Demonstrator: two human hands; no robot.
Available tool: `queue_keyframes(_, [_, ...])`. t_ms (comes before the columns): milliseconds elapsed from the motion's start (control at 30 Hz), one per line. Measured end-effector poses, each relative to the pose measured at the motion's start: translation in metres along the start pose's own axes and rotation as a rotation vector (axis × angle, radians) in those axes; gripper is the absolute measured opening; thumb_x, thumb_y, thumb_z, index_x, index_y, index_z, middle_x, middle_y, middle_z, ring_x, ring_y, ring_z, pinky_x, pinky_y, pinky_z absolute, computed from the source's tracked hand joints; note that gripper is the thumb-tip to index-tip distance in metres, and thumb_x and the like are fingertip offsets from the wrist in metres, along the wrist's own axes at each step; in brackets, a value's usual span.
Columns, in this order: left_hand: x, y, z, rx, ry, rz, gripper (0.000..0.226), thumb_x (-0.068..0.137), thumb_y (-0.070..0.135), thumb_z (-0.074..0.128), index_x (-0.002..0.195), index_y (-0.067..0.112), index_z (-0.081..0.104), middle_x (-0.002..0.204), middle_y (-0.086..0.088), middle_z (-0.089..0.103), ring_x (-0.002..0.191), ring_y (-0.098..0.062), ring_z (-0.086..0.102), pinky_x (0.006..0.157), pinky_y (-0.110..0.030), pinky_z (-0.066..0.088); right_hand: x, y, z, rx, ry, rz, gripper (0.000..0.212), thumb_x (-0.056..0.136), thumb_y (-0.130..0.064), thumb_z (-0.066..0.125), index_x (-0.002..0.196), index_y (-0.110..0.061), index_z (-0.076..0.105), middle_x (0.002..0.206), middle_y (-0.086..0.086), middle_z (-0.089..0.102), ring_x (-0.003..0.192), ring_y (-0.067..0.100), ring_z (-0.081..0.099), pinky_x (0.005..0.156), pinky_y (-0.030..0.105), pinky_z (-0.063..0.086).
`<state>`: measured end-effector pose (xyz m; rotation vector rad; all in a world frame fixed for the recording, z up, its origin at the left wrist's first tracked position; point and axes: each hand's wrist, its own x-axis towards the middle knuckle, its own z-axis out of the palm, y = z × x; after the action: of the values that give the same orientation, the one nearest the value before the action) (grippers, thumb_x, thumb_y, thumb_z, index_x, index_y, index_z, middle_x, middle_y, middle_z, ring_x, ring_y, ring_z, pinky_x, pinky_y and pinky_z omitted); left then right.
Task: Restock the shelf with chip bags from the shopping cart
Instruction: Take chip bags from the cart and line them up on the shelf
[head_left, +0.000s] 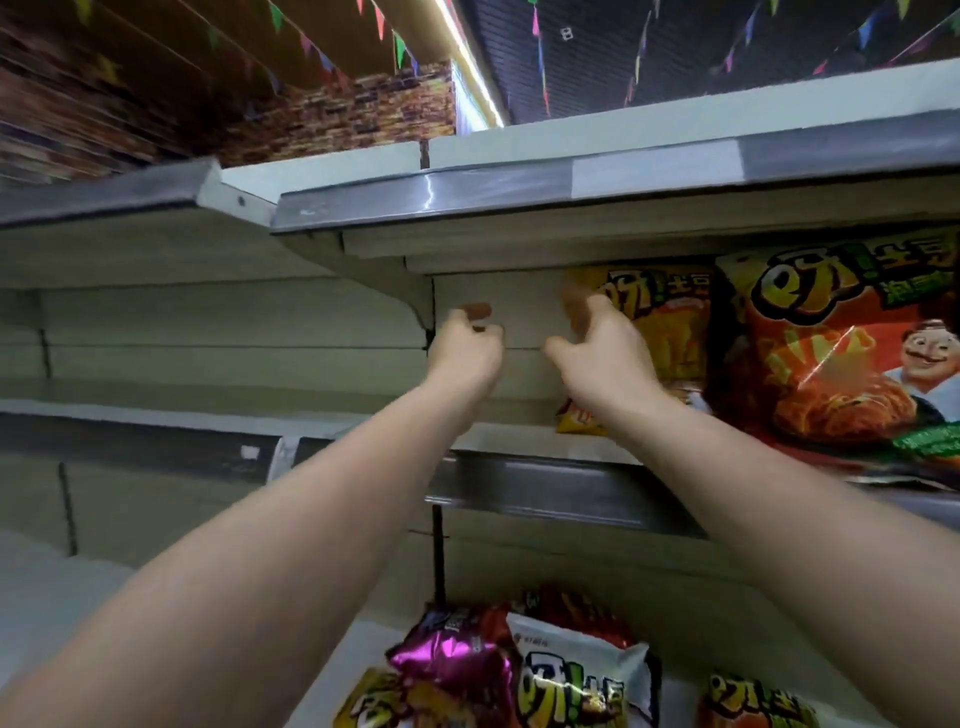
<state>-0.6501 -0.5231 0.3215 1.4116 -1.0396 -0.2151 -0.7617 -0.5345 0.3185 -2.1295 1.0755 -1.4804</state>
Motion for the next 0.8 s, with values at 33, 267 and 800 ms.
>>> queue_keyframes(33, [-0.003,-0.003,-0.01,0.024,0.04,0.008,0.026,0.097,0.019,0.044,0.123,0.016,0.048,0.121,-0.013,0.058,0.095,-0.025,0.056,0.076,-0.026,0.04,-0.002,-0.004,0.005,0.029,-0.02,-0.024,0.049,0.09,-0.019,0.055,0.137,-0.013,0.04,0.136,0.009,0.049,0.124,0.026,0.047,0.099,0.032,0.038])
queue_keyframes(267, [-0.033,-0.025,-0.094,0.108,0.263,-0.02,0.018,0.094,0.019,0.046,0.111,0.021,0.052,0.123,-0.01,0.059,0.112,-0.028,0.057,0.094,-0.036,0.045,-0.035,-0.042,0.052,0.326,-0.235,-0.143,0.047,0.09,-0.014,0.056,0.135,-0.019,0.044,0.136,0.0,0.048,0.124,0.015,0.046,0.102,0.026,0.036])
queue_keyframes(800, [-0.141,-0.114,-0.311,0.215,0.537,-0.284,0.015,0.096,0.02,0.047,0.11,0.021,0.05,0.121,-0.007,0.057,0.112,-0.025,0.055,0.089,-0.032,0.043,-0.171,-0.148,0.196,0.463,-0.688,-0.128,0.046,0.089,-0.017,0.06,0.133,-0.018,0.047,0.132,0.006,0.051,0.117,0.02,0.05,0.091,0.026,0.039])
